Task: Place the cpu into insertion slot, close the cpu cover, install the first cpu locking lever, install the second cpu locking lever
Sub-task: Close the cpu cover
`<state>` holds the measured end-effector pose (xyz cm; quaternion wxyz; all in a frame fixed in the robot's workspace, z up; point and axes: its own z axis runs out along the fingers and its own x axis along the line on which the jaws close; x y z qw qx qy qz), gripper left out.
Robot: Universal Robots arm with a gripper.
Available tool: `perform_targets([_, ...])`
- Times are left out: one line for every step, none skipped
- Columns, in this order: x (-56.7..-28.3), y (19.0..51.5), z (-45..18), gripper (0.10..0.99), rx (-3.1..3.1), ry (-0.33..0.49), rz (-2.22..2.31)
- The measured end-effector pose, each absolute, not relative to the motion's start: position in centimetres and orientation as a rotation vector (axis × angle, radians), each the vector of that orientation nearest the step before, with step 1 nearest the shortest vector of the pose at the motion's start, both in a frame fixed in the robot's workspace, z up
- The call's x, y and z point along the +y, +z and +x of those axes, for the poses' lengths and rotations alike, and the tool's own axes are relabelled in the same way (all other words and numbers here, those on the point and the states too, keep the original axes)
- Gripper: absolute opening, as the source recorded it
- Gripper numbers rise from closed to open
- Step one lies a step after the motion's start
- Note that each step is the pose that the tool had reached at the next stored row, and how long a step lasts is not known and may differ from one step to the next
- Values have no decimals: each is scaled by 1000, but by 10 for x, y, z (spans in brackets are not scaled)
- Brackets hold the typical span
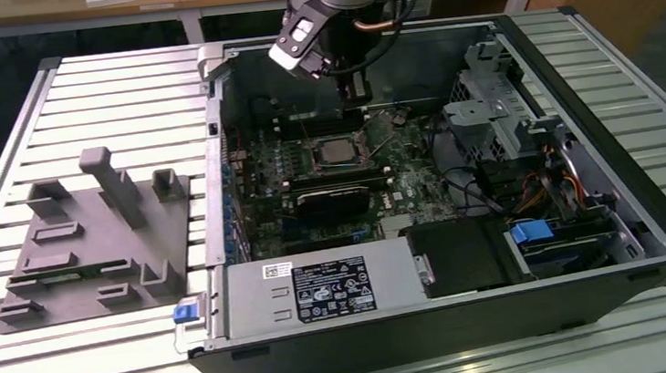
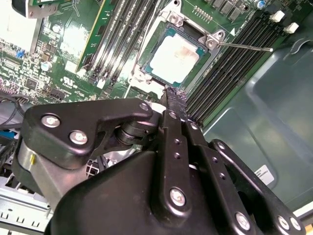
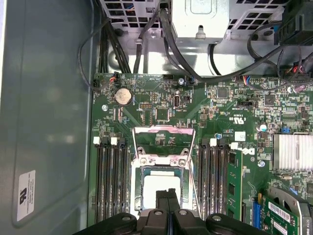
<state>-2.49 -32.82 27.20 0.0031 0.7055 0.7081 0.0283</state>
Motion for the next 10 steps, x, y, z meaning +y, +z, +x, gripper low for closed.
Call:
perform_targets([-328, 272, -25, 106, 2220, 89, 2212])
perform_targets([-328, 272, -25, 106, 2220, 89, 2212])
perform_targets([-328, 272, -24, 106, 2220, 89, 2212])
perform_targets([-328, 272, -24, 106, 2220, 89, 2212])
perform_targets([-328, 272, -24, 106, 2220, 89, 2212])
perform_targets([-328, 272, -24, 106, 2220, 89, 2212])
perform_targets([-328, 272, -23, 106, 2221, 89, 2212])
perform_targets([-328, 272, -23, 106, 2220, 89, 2212])
perform_targets([-328, 272, -23, 106, 2220, 89, 2212])
perform_targets([-328, 272, -22, 106, 2220, 89, 2212])
